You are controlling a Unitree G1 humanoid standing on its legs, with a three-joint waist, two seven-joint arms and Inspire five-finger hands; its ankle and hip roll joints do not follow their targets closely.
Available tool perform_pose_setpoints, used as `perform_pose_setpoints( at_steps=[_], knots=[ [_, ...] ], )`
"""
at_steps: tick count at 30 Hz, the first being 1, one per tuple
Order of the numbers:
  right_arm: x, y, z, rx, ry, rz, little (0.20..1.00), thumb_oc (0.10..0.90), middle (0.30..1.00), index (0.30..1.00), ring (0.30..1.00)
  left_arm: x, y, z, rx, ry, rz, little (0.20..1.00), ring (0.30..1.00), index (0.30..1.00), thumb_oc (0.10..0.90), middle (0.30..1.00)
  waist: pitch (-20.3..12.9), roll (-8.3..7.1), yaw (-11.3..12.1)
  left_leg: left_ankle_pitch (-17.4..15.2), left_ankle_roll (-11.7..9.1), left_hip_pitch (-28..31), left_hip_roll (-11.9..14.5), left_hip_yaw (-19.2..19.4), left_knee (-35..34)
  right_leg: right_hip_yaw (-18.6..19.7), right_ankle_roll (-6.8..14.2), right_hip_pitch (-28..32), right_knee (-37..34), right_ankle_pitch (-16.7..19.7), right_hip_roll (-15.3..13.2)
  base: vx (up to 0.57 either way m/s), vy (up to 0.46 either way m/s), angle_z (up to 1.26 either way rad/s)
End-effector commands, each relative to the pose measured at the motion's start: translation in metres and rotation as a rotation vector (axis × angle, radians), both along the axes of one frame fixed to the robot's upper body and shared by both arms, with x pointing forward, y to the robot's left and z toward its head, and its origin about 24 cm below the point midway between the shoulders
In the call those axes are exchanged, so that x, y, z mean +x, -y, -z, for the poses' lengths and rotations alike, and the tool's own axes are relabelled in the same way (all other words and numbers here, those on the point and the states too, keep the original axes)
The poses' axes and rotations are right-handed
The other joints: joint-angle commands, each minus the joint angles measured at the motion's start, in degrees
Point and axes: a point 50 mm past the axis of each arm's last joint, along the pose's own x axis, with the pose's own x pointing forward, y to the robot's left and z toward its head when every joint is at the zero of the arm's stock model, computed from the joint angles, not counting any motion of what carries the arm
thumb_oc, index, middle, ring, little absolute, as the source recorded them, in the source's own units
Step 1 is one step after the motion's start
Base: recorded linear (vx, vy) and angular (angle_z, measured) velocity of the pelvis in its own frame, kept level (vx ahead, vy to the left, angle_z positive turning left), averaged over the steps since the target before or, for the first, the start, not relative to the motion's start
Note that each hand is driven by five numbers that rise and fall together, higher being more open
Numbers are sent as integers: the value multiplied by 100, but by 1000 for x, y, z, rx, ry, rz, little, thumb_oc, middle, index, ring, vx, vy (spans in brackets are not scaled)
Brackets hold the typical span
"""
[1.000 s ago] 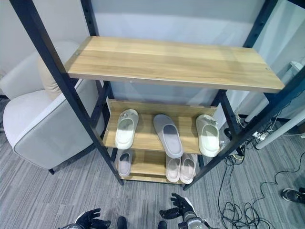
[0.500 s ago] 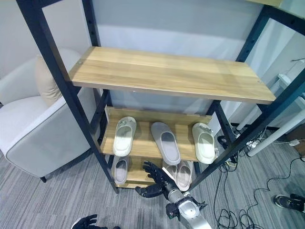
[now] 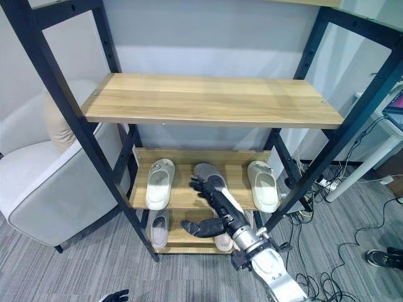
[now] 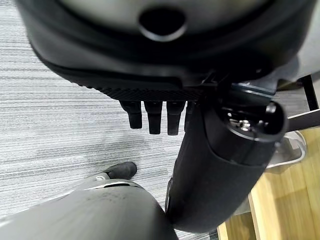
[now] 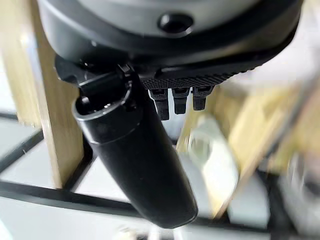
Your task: Arrange the slippers neatly on the shoe rack.
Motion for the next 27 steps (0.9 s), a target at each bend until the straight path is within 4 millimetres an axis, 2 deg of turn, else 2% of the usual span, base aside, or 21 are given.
perform_pose_setpoints(
  at_steps=[1,5,6,7,12,21,27],
  knots=[
    [19,-10,-82,-4,475,-10,900,800,900,900,900,0,18,4,-23,-21,67,900,900,900,800,900,115,-10,64,-360,-200,59,62,-287,-17,67,360,-53,65,-298,27,0,0,-12],
    [19,-10,-82,-4,475,-10,900,800,900,900,900,0,18,4,-23,-21,67,900,900,900,800,900,115,-10,64,-360,-200,59,62,-287,-17,67,360,-52,65,-298,27,0,0,-4],
    [45,-6,-103,-141,625,108,900,800,900,900,900,3,20,3,-13,-4,92,900,900,900,800,900,181,31,181,-338,-195,-16,56,-325,-16,55,348,-100,48,-311,24,-33,-24,-3],
    [60,-3,-113,-204,680,173,900,800,900,900,900,5,18,3,-4,4,103,900,900,900,800,900,275,64,232,-301,-198,-104,51,-356,-19,30,333,-166,49,-314,24,-34,-24,-10],
    [80,-2,-126,-226,709,240,900,800,900,900,900,8,17,2,10,3,121,900,900,900,800,900,451,117,299,-227,-207,-320,41,-435,-11,0,311,-353,64,-292,17,-61,0,14],
    [109,18,-131,-359,700,386,900,800,900,900,900,21,22,-1,9,45,173,900,900,900,800,900,665,122,432,-122,-221,-638,36,-566,-5,-92,280,-614,84,-264,20,-36,-3,8],
    [114,30,-130,-413,698,456,900,800,900,900,900,30,23,-3,18,76,184,900,900,900,800,900,724,66,477,-98,-224,-751,34,-628,1,-130,268,-669,89,-272,36,-1,-4,3]
  ],
)
